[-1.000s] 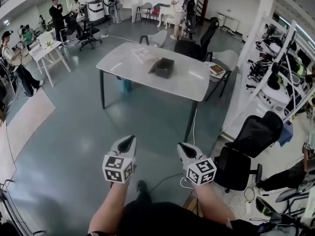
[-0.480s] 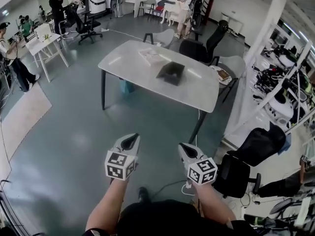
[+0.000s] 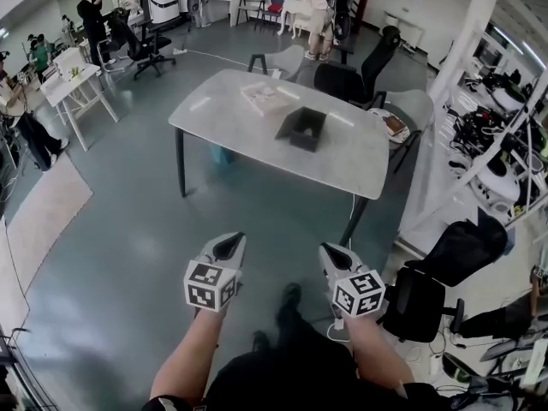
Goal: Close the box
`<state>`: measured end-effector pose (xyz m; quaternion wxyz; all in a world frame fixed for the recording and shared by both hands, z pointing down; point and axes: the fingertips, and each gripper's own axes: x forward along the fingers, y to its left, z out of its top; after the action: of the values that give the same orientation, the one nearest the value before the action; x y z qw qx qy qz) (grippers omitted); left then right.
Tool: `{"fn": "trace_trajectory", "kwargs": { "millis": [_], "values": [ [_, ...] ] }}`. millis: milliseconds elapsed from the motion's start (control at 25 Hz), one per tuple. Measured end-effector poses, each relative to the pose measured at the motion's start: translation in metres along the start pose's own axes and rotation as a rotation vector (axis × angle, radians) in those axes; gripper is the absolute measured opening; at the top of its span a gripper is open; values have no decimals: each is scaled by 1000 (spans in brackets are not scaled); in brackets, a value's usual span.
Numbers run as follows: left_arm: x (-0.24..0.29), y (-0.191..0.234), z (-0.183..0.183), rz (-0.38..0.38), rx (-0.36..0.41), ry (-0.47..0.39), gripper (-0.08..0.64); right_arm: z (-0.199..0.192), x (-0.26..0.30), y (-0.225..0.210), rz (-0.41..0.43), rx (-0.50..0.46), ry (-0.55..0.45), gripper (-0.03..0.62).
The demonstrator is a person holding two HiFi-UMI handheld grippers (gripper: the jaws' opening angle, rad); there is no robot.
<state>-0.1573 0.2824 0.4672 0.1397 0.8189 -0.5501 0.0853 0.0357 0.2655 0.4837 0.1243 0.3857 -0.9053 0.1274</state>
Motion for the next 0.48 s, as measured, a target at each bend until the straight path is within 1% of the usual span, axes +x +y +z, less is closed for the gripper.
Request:
{"fn": "trace_trajectory", "kwargs": {
  "millis": [160, 320, 480],
  "values": [
    [35, 15, 8, 4, 9, 8, 20, 3, 36, -26, 9, 15, 9, 5],
    [79, 36, 15, 17, 2, 25, 20, 13, 79, -49, 50, 16, 13, 12],
    [133, 54, 29, 31, -4, 48, 20, 22, 122, -87, 79, 32, 34, 12]
  ]
}}
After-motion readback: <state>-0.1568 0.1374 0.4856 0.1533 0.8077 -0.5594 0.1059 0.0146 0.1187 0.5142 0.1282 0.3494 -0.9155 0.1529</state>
